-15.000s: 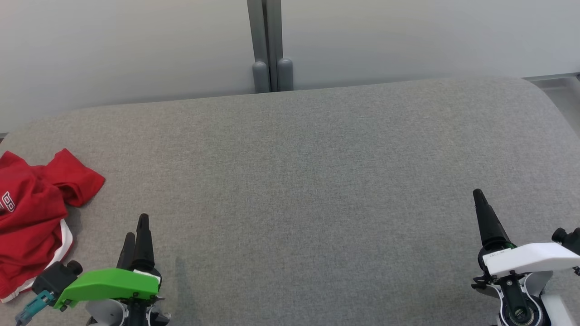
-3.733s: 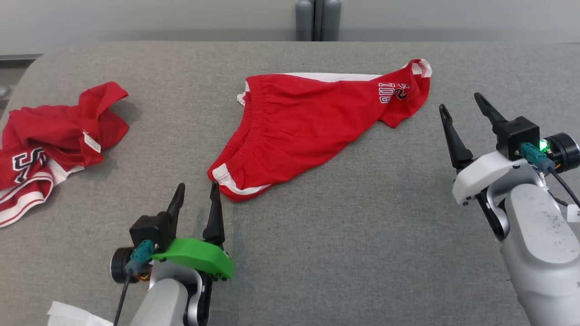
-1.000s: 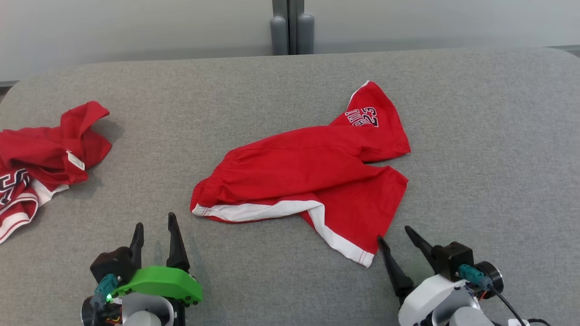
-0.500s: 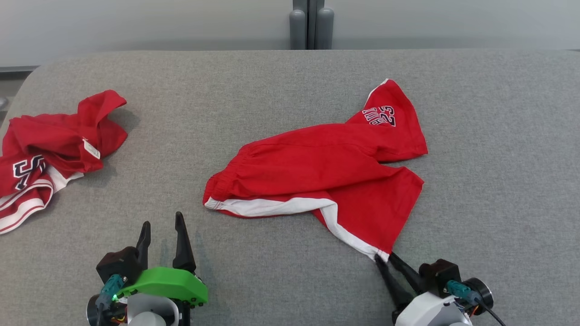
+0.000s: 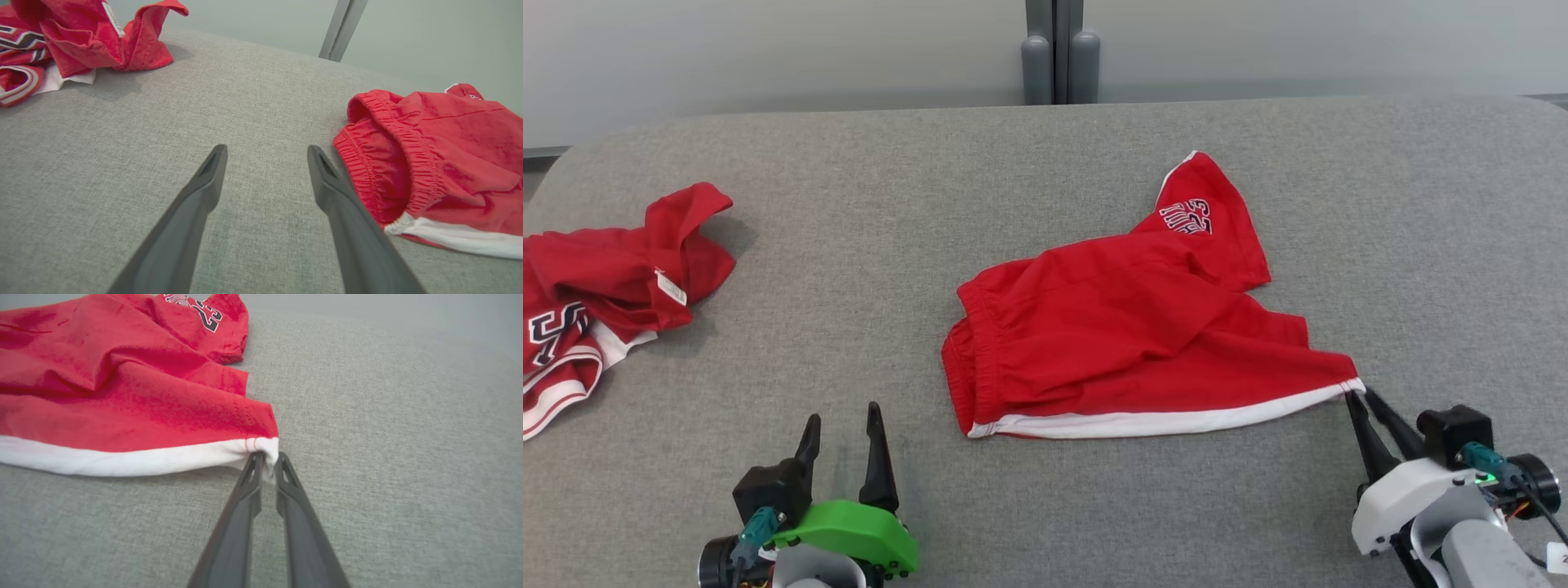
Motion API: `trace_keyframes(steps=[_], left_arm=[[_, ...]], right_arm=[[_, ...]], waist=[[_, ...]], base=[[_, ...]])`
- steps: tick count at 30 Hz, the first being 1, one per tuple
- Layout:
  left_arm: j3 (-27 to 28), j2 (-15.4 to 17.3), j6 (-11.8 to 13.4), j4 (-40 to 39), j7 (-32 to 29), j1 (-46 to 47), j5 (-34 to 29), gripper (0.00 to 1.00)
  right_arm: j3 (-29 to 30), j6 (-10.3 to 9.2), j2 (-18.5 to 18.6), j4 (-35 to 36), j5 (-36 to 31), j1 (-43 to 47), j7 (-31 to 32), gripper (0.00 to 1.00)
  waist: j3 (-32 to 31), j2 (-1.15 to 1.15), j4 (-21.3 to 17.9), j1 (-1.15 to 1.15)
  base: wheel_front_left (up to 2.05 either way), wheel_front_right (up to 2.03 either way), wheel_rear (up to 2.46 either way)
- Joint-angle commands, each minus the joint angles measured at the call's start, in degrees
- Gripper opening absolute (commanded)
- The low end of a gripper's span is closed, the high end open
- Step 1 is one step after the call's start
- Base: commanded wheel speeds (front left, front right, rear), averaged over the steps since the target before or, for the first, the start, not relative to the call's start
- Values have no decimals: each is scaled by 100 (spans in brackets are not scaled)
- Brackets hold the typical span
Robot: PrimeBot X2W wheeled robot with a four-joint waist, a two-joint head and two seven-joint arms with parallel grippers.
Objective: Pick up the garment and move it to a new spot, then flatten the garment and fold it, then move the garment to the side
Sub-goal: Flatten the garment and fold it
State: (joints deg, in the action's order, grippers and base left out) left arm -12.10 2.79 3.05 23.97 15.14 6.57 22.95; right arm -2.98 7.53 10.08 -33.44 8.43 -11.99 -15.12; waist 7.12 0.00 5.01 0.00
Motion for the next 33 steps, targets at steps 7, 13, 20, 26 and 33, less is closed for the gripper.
trace_keyframes(steps=[7,13,20,26,33], left_arm=[[-69,23,41,-155,1,-121,-617,100],[-121,23,62,-315,2,-276,-1249,100],[-95,23,49,-286,2,-616,-1354,100],[-197,23,-5,-201,2,-793,-1309,100],[-297,22,-103,-71,2,-486,-1241,100]], right_arm=[[543,-8,-184,1107,-285,-10,-4,100],[692,-8,-580,1696,-502,446,-4,100],[639,-8,-692,1451,-431,870,-4,100],[621,-8,-705,1315,-284,1010,-4,100],[589,-8,-706,1338,-272,774,-4,100]], waist=[[-100,0,-150,0],[-296,0,-211,0],[-576,0,-239,0],[-627,0,-242,0],[-295,0,-270,0]], base=[[0,0,0],[0,0,0],[0,0,0],[0,0,0],[0,0,0]])
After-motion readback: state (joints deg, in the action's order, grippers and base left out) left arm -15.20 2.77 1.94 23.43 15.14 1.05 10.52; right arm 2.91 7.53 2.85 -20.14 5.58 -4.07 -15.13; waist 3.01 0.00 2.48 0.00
